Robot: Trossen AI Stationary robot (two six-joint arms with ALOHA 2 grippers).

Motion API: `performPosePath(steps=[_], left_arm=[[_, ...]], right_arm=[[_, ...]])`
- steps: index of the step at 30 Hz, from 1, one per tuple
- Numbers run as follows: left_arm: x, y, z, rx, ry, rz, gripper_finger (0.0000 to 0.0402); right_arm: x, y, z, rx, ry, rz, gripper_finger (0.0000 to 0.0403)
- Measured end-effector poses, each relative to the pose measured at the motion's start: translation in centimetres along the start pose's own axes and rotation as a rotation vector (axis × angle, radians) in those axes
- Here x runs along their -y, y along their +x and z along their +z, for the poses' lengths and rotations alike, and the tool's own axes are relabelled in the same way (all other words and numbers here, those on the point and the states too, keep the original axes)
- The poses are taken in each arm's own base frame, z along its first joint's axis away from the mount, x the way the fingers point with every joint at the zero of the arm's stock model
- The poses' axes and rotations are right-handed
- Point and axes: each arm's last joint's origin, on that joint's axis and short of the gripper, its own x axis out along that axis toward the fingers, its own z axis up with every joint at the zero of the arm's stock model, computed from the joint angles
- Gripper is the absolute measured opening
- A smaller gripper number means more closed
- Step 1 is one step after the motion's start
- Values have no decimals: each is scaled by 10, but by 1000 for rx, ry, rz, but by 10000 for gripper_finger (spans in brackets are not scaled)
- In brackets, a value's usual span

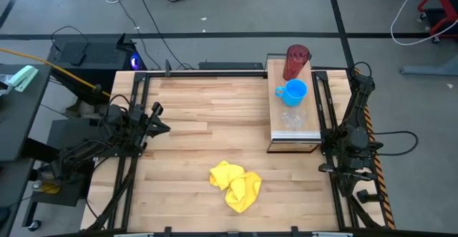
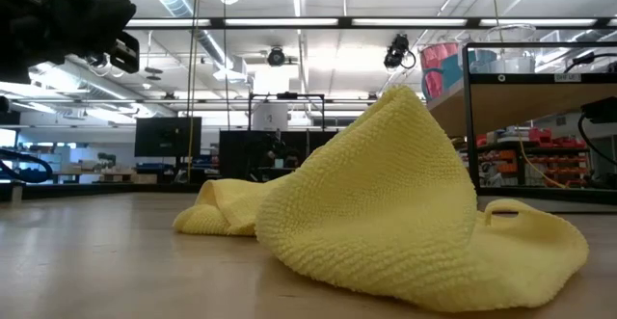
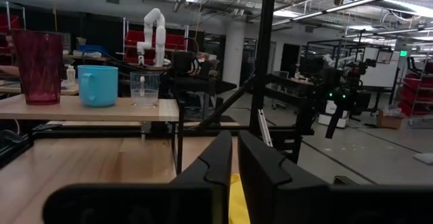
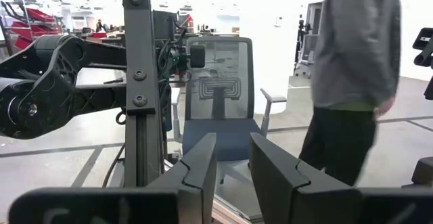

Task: Stack small to large cups/mugs on shelf
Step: Return to Home Position

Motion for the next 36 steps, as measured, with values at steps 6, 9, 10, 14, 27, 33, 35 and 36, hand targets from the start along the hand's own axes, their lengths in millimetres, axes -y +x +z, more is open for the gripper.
performPosePath(steps=[6, 9, 10, 14, 27, 33, 35, 36], left_arm=[[0, 0, 0, 0, 0, 0, 28], [0, 0, 0, 0, 0, 0, 28], [0, 0, 0, 0, 0, 0, 29], [0, 0, 0, 0, 0, 0, 35], [0, 0, 0, 0, -1, 0, 28], [0, 0, 0, 0, -1, 0, 35], [0, 0, 0, 0, -1, 0, 38], [0, 0, 0, 0, -1, 0, 39]], right_arm=[[0, 0, 0, 0, 0, 0, 94], [0, 0, 0, 0, 0, 0, 94], [0, 0, 0, 0, 0, 0, 94], [0, 0, 0, 0, 0, 0, 94], [0, 0, 0, 0, 0, 0, 94], [0, 0, 0, 0, 0, 0, 94], [0, 0, 0, 0, 0, 0, 94], [0, 0, 0, 0, 0, 0, 94]])
